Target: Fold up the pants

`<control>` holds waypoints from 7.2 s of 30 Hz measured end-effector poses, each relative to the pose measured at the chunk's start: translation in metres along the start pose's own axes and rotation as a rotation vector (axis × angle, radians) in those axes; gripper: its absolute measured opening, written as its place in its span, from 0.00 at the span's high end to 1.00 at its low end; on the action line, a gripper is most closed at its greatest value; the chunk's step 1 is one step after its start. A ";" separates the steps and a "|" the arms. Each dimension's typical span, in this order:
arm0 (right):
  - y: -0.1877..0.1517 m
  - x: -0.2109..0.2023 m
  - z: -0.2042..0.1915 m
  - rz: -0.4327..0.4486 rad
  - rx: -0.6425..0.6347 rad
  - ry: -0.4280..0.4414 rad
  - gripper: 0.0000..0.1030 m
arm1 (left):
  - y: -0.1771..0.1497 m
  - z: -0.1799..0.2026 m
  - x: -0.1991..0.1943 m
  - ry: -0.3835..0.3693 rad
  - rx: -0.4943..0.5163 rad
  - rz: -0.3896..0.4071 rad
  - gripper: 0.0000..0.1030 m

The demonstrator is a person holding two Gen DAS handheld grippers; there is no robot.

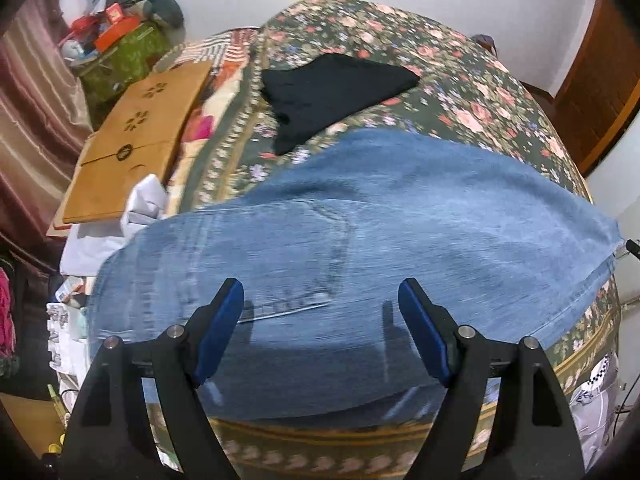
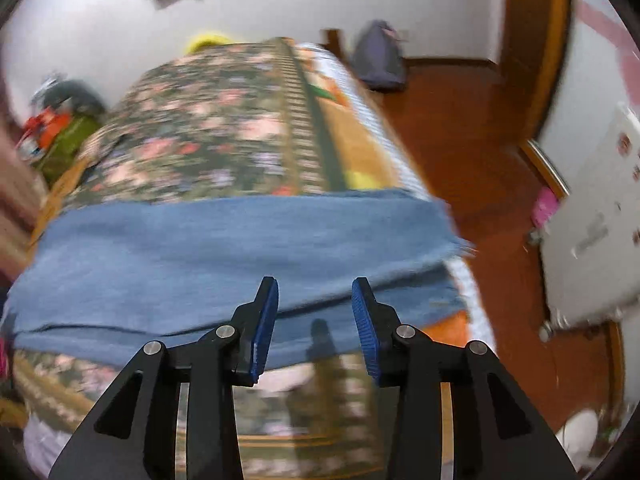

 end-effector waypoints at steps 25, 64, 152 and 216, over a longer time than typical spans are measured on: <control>-0.054 0.047 -0.230 -0.136 -0.525 0.241 0.52 | -0.087 -0.034 0.002 0.110 0.267 0.060 0.23; -0.041 0.019 -0.264 -0.207 -0.555 0.421 0.69 | -0.085 -0.052 -0.020 -0.173 0.047 0.051 0.42; -0.011 0.010 0.112 0.204 0.307 -0.098 0.97 | -0.005 -0.015 0.062 0.057 -0.137 -0.085 0.19; 0.019 -0.059 0.065 0.423 0.335 0.092 0.92 | 0.035 0.194 0.014 -0.285 0.238 0.035 0.41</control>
Point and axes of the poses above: each gripper's, at about its wrist camera, not at the fingertips, and x roughly the way its jaws point, z to its right, y to its top, the point moved 4 cm from there along x, roughly the way its jaws point, and after that the axes turned 2 degrees about y, right-handed, at the moved point
